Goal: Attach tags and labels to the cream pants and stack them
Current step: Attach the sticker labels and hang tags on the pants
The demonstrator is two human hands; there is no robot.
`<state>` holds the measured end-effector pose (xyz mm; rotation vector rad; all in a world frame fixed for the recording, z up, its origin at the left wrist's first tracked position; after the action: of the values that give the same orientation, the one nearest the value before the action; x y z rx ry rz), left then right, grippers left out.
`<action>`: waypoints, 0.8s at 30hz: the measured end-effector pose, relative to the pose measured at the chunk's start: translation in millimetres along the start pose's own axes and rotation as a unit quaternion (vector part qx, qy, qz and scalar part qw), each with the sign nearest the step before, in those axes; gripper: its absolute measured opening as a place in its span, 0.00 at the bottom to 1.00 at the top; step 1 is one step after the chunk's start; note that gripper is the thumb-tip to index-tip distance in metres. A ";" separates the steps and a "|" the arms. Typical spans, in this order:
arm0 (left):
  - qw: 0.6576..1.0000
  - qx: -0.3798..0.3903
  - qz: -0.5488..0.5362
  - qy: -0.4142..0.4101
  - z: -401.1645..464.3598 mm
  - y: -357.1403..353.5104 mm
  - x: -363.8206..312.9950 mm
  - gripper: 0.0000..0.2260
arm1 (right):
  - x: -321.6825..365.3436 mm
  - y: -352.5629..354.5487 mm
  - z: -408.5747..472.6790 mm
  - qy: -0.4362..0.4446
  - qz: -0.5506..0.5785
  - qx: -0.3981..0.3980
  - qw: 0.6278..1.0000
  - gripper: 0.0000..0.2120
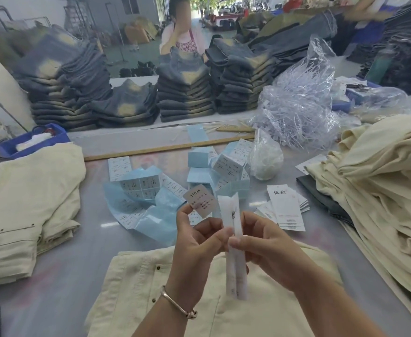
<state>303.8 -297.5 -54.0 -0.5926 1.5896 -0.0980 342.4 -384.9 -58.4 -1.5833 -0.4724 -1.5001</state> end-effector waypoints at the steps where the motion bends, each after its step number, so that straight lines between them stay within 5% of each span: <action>1: 1.000 -0.017 0.008 -0.004 2.0 3.9 1.3 0.30 | -3.1 3.4 0.1 -0.008 0.001 -0.005 1.000 0.21; 8: 0.991 -0.109 0.072 -0.030 22.0 38.2 1.8 0.27 | -19.0 155.1 -7.0 -0.055 -0.113 -0.316 0.940 0.10; 12: 0.989 -0.125 0.078 -0.030 33.3 43.7 6.4 0.27 | -25.1 243.5 6.2 -0.082 -0.140 -0.393 0.905 0.09; 16: 0.988 -0.135 0.069 -0.023 43.3 42.1 17.9 0.28 | -29.1 301.2 4.6 -0.139 -0.294 -0.469 0.821 0.23; 19: 0.984 -0.152 0.092 -0.021 47.8 46.3 22.9 0.27 | -12.3 296.4 -2.6 -0.135 -0.495 -0.445 0.734 0.28; 21: 0.978 -0.165 0.123 -0.028 49.1 49.9 22.2 0.27 | -9.6 262.9 2.8 -0.071 -0.483 -0.425 0.762 0.20; 24: 0.972 -0.181 0.150 -0.026 50.1 53.8 20.4 0.27 | -20.4 177.8 25.4 0.022 -0.356 -0.302 0.884 0.12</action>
<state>334.9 -245.7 -100.6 -0.6200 1.6393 0.4385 491.1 -455.3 -133.3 -1.9512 -0.6434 -2.4170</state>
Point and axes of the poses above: each hand's wrist, its own z-axis towards the middle knuckle, its own y-axis out of the back of the hand, x = y × z, the point moved 10 cm from there along z, towards the middle knuckle, and after that the axes turned 10 degrees about y, right-handed, at the moved point
